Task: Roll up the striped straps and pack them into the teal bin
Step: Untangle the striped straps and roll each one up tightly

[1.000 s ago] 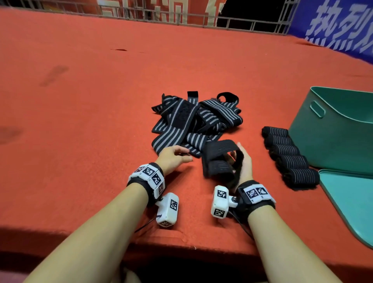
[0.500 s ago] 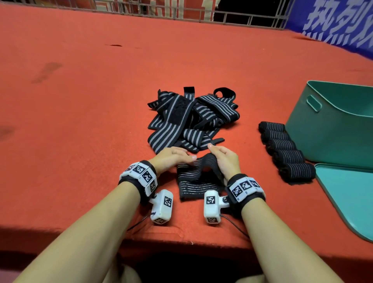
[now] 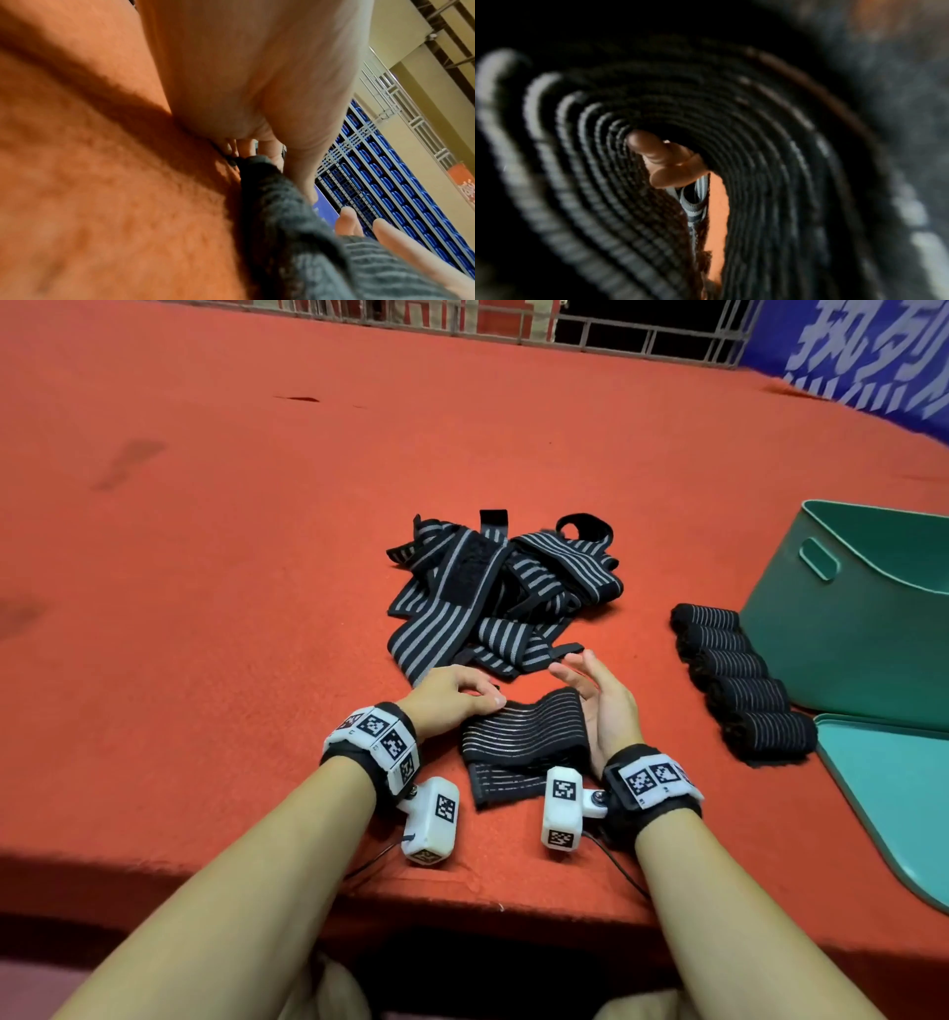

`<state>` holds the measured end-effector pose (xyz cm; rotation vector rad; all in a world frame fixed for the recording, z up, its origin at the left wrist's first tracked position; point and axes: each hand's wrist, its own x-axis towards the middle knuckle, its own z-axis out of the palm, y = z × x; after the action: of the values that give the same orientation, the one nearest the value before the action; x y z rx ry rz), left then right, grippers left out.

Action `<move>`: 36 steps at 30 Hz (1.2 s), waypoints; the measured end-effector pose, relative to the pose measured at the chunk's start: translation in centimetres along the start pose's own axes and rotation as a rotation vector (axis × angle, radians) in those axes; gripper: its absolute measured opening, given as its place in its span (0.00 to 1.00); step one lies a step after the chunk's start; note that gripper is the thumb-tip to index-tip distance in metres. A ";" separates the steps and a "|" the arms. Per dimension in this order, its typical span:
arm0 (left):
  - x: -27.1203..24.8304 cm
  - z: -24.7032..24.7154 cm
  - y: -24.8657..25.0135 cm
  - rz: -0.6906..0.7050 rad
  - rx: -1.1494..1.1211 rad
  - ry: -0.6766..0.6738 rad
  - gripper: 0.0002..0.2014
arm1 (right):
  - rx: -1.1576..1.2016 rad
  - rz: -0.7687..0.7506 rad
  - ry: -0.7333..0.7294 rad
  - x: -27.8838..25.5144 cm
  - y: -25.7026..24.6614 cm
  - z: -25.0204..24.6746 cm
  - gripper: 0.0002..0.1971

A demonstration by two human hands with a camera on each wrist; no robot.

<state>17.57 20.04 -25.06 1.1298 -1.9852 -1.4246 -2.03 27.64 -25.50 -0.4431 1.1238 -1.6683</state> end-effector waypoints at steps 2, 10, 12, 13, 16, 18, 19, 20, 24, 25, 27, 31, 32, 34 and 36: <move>-0.1 -0.2 0.1 -0.043 -0.149 -0.002 0.04 | -0.027 -0.019 -0.007 -0.1 0.0 0.2 0.11; -0.6 -2.1 -0.8 -0.085 -0.894 0.275 0.09 | -0.366 0.005 -0.185 -1.2 -0.1 1.7 0.16; -0.7 -2.1 -0.9 -0.083 -0.937 0.305 0.09 | -0.347 0.045 -0.227 -1.4 -0.4 1.7 0.22; -0.6 -2.0 -0.9 -0.080 -0.933 0.315 0.08 | -0.323 0.070 -0.244 -1.5 -0.7 1.5 0.23; -0.5 -1.9 -0.8 -0.112 -0.838 0.356 0.10 | -0.259 0.167 -0.313 -2.1 -1.9 0.5 0.24; -0.5 -2.0 -0.8 -0.153 -0.791 0.396 0.12 | -0.289 0.169 -0.330 -2.4 -2.9 -0.7 0.23; -0.7 -2.2 -0.8 -0.162 -0.795 0.438 0.13 | -0.321 0.145 -0.309 -2.5 -3.5 -1.3 0.21; -0.7 -2.5 -0.9 -0.161 -0.813 0.491 0.12 | -0.345 0.114 -0.267 -2.5 -4.0 -2.1 0.20; -0.6 -3.1 -1.0 -0.104 -0.614 0.565 0.07 | -0.312 0.061 -0.176 -2.4 -5.5 -4.2 0.20; -0.7 -3.0 -0.7 -0.088 -0.543 0.545 0.06 | -0.269 0.046 -0.147 -2.4 -5.6 -4.4 0.19; -0.8 -2.5 0.5 -0.054 -0.418 0.509 0.07 | -0.144 0.002 -0.082 -2.1 -5.7 -4.3 0.17; -1.5 -1.9 2.6 -0.079 -0.281 0.388 0.05 | 0.083 -0.052 0.043 -1.3 -5.9 -3.8 0.18; -1.7 -2.1 2.9 -0.112 -0.321 0.353 0.04 | 0.121 -0.063 0.086 -1.1 -6.0 -3.9 0.18; -2.1 -2.7 3.2 -0.153 -0.318 0.307 0.04 | 0.177 -0.092 0.188 -0.8 -6.4 -4.2 0.19; -2.5 -3.9 3.0 -0.180 -0.160 0.234 0.05 | 0.222 -0.129 0.292 -0.4 -7.0 -4.9 0.23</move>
<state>20.80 20.27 -20.64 1.3617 -1.6142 -1.4355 -9.25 30.45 -21.97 -0.1349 1.1194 -1.9924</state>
